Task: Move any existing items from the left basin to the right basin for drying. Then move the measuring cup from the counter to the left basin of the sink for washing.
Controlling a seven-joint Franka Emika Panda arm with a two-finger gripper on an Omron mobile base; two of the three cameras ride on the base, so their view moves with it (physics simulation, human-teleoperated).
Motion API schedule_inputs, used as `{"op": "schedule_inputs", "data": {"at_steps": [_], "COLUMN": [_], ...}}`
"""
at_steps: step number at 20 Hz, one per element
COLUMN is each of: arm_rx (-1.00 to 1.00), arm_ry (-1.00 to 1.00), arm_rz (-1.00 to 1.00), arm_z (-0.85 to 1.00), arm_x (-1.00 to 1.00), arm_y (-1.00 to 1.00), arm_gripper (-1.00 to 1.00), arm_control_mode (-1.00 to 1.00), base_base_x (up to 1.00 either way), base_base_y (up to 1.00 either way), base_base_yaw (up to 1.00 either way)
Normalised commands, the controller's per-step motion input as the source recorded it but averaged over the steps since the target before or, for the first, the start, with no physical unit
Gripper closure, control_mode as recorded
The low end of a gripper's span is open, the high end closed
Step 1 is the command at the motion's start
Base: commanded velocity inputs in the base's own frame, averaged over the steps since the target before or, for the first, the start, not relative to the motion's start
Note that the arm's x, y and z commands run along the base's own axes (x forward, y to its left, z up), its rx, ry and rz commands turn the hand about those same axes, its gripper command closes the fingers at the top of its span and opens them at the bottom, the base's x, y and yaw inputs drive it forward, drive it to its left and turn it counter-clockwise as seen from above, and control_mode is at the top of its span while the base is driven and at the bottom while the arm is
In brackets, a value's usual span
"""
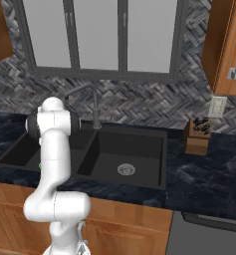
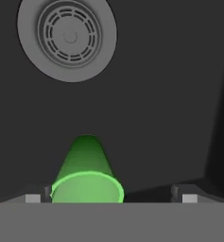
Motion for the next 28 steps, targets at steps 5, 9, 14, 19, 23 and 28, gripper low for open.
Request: {"op": "schedule_inputs", "data": {"at_steps": [5,9,14,19,23,28], "arm_rx": [0.0,0.0,0.0,0.0,0.0,0.0], "arm_ry": [0.0,0.0,0.0,0.0,0.0,0.0], "arm_rz": [-0.04,-0.01,0.0,-0.01,-0.01,0.0], "arm_z": [-0.14,-0.11,-0.1,-0.09,-0.09,-0.1], "arm_x": [0.08,0.0,-0.02,-0.02,-0.04,-0.06], "arm_y": [0.1,0.07,0.05,0.0,0.0,0.0], "arm_gripper": [-1.0,-1.0,-1.0,-1.0,-1.0,-1.0], "arm_control_mode": [-1.0,-1.0,-1.0,-1.0,-1.0,-1.0], "base_base_x": [0.0,0.0,0.0,0.0,0.0,0.0], "base_base_y": [0.0,0.0,0.0,0.0,0.0,0.0], "base_base_yaw": [0.0,0.0,0.0,0.0,0.0,0.0]}}
